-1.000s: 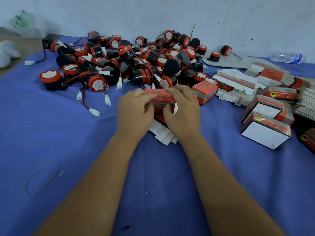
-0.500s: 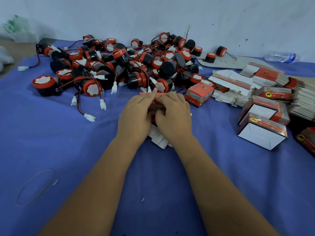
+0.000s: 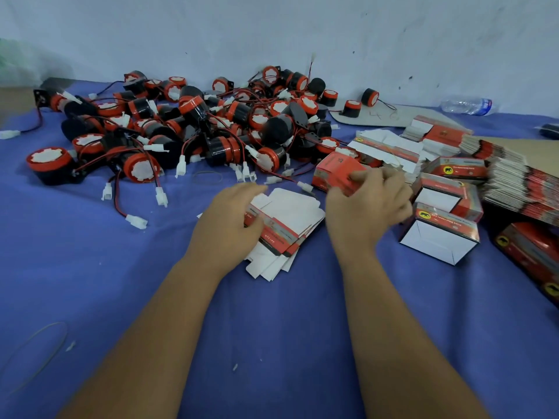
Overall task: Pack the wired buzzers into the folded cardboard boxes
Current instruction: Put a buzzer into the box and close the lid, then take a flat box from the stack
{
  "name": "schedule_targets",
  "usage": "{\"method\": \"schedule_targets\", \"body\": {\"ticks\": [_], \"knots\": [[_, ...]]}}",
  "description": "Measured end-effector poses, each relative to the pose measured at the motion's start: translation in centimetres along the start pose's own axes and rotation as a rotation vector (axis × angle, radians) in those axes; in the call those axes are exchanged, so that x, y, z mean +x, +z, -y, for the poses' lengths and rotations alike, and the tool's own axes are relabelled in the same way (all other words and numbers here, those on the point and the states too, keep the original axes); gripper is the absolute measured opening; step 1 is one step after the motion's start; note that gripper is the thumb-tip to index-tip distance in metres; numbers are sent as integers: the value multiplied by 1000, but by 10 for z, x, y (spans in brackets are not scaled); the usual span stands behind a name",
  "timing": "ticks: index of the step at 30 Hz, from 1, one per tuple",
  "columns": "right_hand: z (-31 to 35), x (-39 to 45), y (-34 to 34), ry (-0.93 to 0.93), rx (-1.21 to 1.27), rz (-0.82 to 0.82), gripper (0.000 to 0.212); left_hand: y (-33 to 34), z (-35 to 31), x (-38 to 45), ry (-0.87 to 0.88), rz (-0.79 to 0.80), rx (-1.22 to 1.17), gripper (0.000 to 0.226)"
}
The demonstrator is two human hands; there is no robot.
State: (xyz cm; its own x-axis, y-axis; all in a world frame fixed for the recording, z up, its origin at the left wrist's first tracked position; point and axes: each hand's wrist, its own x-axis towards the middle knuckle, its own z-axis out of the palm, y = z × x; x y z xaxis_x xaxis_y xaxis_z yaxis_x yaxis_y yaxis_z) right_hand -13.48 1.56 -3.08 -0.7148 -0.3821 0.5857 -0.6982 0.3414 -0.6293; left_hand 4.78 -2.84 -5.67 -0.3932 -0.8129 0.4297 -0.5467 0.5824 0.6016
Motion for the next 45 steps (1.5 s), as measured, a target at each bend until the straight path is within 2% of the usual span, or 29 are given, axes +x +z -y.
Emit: {"method": "schedule_targets", "body": {"ticks": [2,4,9,14,16,18,20,25,28,31,34,36,38,40,43,45], "knots": [[-9,6,-5,73,-144,64,22,2,-1,0,22,53,39,40],[-12,7,-8,42,-235,87,30,2,-3,0,50,87,57,34],[-10,8,-9,-79,-327,-25,43,0,-5,1,49,116,78,25],[-12,5,-5,-170,-417,-63,44,-1,-5,2,61,136,123,25],[-9,4,-2,-251,-432,29,47,0,-4,2,68,147,138,25],[-7,3,4,-310,-445,211,40,0,-4,3,65,149,140,25],[-9,2,7,-341,-483,306,33,0,-4,3,60,151,147,26],[-20,17,-5,-148,-613,304,33,0,-3,3,38,154,195,30],[-31,25,-15,-11,-649,268,35,0,-6,1,-1,182,262,63],[-29,22,-18,-14,-505,146,37,1,-9,1,-16,240,349,87],[-10,8,-9,-265,-244,74,34,1,-8,3,-37,207,311,77],[10,-11,2,-368,-6,209,23,0,-10,1,-58,167,233,62],[27,-32,11,-317,235,462,19,-6,-14,-1,-73,125,154,43],[34,-42,14,-262,407,616,23,-11,-17,-2,-78,108,92,32],[30,-42,12,-182,602,711,28,-15,-16,-2,-137,42,-77,36],[25,-39,12,-100,644,861,47,-15,-8,4,-224,-27,-140,28]]}}
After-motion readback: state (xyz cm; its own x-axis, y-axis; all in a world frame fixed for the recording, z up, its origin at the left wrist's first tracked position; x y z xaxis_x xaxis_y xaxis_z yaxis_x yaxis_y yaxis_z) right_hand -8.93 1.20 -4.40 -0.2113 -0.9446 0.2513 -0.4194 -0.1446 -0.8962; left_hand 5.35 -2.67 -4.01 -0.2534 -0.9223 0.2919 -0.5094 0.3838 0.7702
